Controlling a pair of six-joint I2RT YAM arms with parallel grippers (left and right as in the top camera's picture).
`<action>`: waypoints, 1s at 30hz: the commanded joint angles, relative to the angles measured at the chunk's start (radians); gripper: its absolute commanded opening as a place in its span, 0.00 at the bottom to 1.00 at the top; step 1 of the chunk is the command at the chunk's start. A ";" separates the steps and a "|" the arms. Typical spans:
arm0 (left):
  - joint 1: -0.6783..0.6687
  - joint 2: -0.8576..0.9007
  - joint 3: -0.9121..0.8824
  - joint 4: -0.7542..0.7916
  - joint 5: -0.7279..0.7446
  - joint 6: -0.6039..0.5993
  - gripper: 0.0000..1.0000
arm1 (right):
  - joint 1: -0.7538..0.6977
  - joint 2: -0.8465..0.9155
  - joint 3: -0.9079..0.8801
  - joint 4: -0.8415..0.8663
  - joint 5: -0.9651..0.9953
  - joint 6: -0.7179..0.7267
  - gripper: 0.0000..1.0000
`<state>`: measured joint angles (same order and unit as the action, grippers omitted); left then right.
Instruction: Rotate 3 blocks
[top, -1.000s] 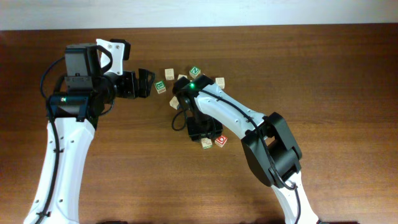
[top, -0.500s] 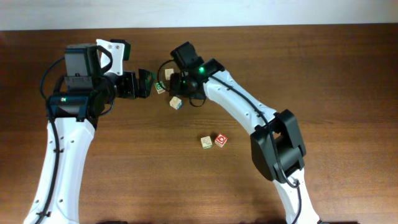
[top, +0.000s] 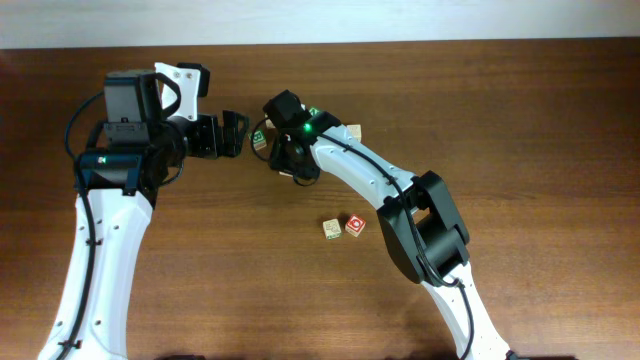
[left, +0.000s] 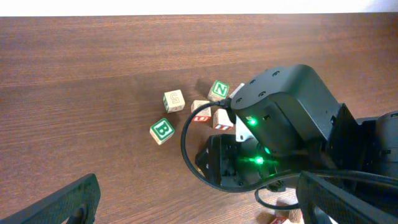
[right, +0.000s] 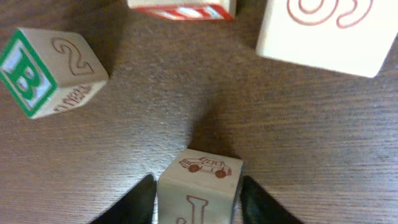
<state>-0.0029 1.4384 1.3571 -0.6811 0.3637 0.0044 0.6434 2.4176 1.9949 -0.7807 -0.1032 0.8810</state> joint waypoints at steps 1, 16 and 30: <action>0.006 0.000 0.024 0.002 0.010 0.008 0.99 | 0.003 0.008 -0.006 -0.047 -0.037 -0.082 0.39; 0.006 0.000 0.024 0.002 0.010 0.008 0.99 | 0.098 -0.014 -0.002 -0.526 -0.101 -0.306 0.45; 0.006 0.000 0.024 0.002 0.010 0.008 0.99 | 0.062 -0.043 0.010 -0.405 0.119 -0.406 0.51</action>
<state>-0.0029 1.4384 1.3579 -0.6807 0.3634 0.0044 0.7025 2.4142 1.9999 -1.2106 -0.0410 0.5148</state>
